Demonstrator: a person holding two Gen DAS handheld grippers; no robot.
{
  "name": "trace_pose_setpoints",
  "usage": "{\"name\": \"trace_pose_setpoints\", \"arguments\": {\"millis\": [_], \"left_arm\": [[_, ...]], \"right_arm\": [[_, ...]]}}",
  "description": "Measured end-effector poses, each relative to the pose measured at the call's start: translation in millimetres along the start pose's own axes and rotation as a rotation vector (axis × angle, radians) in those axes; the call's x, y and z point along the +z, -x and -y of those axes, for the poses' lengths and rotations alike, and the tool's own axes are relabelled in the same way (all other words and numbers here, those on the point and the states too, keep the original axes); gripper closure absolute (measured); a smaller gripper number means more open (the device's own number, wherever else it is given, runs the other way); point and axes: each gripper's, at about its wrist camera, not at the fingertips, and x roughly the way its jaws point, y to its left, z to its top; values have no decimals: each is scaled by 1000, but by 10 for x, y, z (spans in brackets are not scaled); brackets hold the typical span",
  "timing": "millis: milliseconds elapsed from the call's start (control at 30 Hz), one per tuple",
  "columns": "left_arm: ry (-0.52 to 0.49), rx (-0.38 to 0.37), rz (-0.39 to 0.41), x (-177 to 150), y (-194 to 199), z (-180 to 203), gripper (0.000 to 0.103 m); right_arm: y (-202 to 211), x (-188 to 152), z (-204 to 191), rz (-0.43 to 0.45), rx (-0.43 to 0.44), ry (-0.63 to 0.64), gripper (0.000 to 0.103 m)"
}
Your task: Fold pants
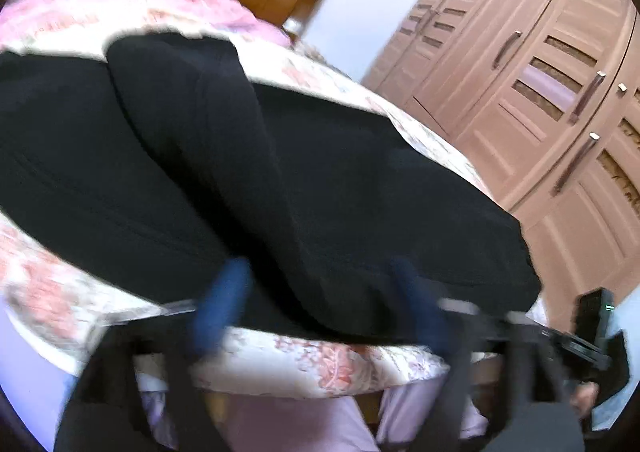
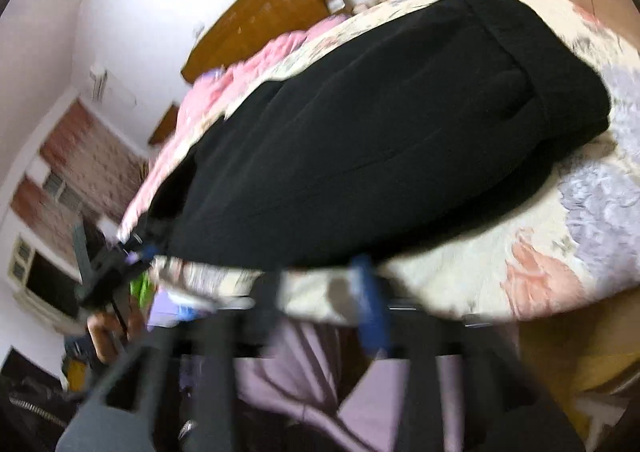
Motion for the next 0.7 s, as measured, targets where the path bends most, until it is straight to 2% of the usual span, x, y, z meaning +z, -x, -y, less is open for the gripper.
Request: {"name": "trace_pose_setpoints", "arguments": {"millis": [33,100,133,167,233,300,367,400,433,500,533,567,600,700], "left_arm": [[-35,49,58,17,122,40,7],[-78,102,116,50,291,95,7],[-99,151,176,75,423,146,6],[-113,168,211,106,495,189,4],[-168,139,238,308,537,394,2],[-241,135,186,534,363,688,2],[-346,176,78,760,-56,1112,2],[-381,156,42,834,-267,1281,2],[-401,92,-5,920,-547,1440,2],[-392,36,-81,1066,-1037,1612,2],[-377,17,-107,1160,-1335,1670,2],[-370,4,-111,1205,-1473,1674,2],[-356,2,-117,1260,-1632,1651,2],[-326,72,-147,1316,-2085,1527,2]], "right_arm": [[93,-11,-25,25,-21,20,24],[310,-7,-86,90,-75,94,24],[380,23,-118,107,-109,128,25],[434,73,-161,127,-150,164,25],[472,276,-278,170,-234,272,25],[389,523,-332,185,-305,336,22],[206,796,-333,169,-357,351,21],[64,970,-328,147,-392,345,21],[-42,1085,-327,129,-401,351,21],[-251,1302,-305,118,-414,371,20],[-367,1407,-276,102,-434,372,19],[-472,1493,-215,73,-460,370,18],[-545,1543,-172,52,-482,370,16],[-709,1622,113,-11,-585,344,15]]}}
